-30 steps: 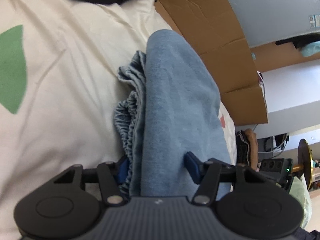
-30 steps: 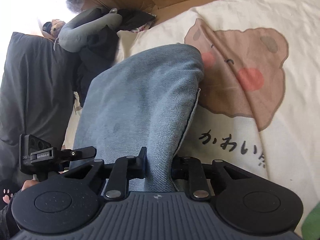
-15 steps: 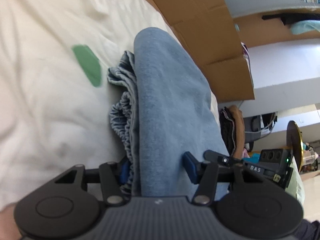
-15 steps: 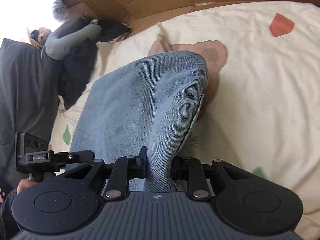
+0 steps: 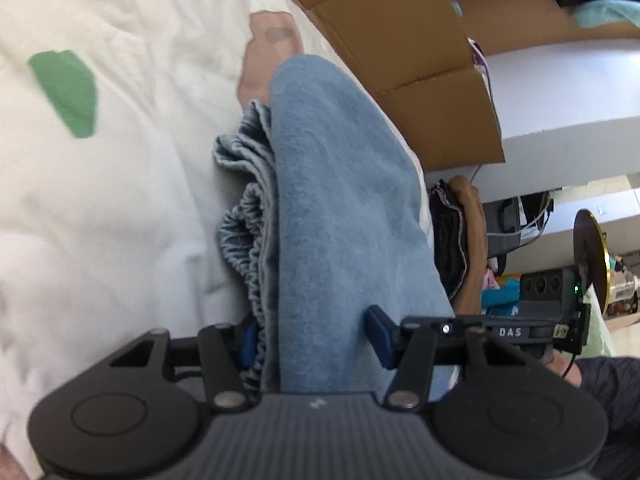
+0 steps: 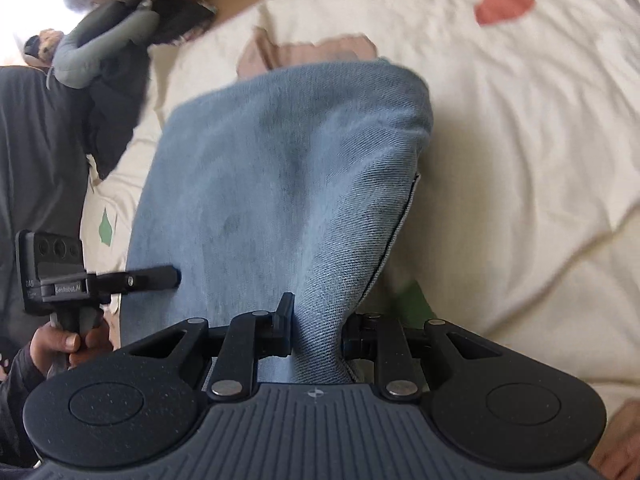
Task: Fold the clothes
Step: 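Lift the folded jeans bundle off the duvet with both grippers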
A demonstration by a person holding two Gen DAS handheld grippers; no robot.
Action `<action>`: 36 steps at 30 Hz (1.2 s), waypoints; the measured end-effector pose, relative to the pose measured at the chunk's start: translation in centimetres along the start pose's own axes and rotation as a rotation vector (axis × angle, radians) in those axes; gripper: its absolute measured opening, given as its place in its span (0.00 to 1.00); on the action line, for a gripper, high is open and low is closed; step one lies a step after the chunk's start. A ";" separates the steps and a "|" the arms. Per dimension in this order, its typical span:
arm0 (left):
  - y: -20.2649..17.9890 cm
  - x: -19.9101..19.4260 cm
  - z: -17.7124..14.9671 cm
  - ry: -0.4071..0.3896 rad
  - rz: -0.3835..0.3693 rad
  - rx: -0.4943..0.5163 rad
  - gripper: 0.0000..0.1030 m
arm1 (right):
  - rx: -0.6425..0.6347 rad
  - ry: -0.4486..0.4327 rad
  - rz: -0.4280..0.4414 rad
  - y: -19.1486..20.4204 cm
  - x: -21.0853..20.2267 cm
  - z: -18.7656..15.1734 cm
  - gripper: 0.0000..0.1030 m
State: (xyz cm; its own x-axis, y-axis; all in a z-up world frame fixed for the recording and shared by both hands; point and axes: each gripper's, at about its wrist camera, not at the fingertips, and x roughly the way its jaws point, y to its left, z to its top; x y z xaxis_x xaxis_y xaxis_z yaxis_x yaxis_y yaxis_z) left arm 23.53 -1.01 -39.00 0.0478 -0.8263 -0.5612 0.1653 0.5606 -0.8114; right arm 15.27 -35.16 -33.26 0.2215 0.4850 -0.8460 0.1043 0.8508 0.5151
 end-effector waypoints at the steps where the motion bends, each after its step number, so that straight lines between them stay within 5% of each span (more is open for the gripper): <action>1: -0.1 0.1 0.0 0.007 0.002 0.002 0.54 | -0.006 0.009 -0.001 -0.2 -0.2 -0.1 0.21; 10: -0.8 1.4 -0.3 0.048 0.034 0.018 0.56 | 0.033 -0.078 0.053 -4.2 -1.9 -2.1 0.23; 18: -0.9 1.5 0.4 0.085 0.070 0.013 0.59 | 0.071 -0.182 0.126 -6.4 -1.2 -4.0 0.36; 28: 0.8 2.9 1.3 0.099 0.038 -0.021 0.77 | 0.150 -0.217 0.182 -7.7 -0.2 -2.6 0.41; 33: 2.0 3.3 2.0 0.126 -0.031 -0.057 0.75 | 0.164 -0.211 0.213 -7.9 0.6 -2.3 0.43; 36: 2.2 3.4 2.2 0.143 -0.062 -0.056 0.63 | 0.158 -0.210 0.223 -7.9 0.6 -2.1 0.36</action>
State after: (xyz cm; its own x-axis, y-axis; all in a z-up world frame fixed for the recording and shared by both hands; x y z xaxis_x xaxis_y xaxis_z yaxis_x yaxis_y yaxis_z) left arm 26.24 -2.76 -42.32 -0.1022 -0.8457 -0.5239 0.1083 0.5140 -0.8509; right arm 12.57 -41.16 -38.12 0.4487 0.5890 -0.6721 0.1761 0.6791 0.7126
